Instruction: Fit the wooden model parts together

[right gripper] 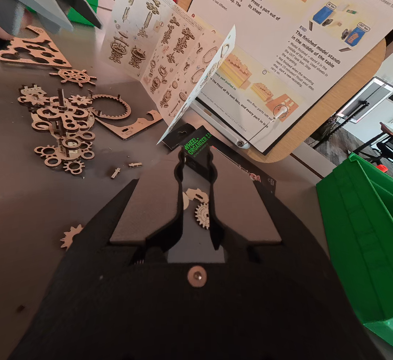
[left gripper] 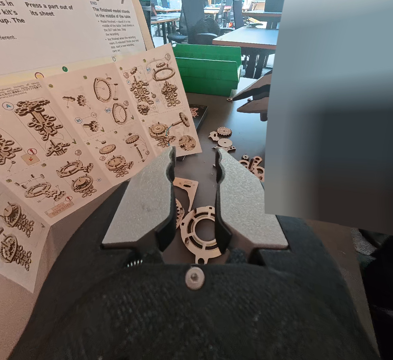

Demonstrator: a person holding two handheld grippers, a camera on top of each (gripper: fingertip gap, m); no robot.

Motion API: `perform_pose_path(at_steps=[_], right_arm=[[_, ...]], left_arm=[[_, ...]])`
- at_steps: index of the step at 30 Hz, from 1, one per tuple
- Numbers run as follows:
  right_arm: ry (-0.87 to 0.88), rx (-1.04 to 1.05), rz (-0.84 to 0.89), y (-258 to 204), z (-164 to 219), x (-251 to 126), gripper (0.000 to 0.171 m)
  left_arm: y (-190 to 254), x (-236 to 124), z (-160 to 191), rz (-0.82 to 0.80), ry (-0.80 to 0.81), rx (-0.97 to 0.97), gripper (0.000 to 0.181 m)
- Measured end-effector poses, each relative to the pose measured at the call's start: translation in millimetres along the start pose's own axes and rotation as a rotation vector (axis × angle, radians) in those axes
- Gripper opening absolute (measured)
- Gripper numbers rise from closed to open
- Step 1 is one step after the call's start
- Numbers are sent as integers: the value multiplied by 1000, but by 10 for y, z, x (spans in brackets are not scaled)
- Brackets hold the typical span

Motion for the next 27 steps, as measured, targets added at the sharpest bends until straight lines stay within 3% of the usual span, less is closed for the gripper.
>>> perform_pose_path(at_steps=[10,18,24,27], right_arm=[[-75,31,51,52,154,41,14],[-168,-3,78,49,309,103,13],[-241,-47,87,33,420,173,13],[-279,-66,94,29,480,201,12]], left_arm=[[42,64,34,-8,-100,17,43],[-120,-200,151,-79,-281,112,53],[-364,-347,244,-132,-220,128,48],[-474,-352,205,-168,-127,158,33]])
Point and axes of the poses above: each gripper's, where its closed fingertips meet, x out along the fingers, z out of its underside, y = z × x across the jaws, the point moved 1 cm from there along -x, back along the fingers, and after that the axes turned 7 degrees about -x, right-handed, at the moved point
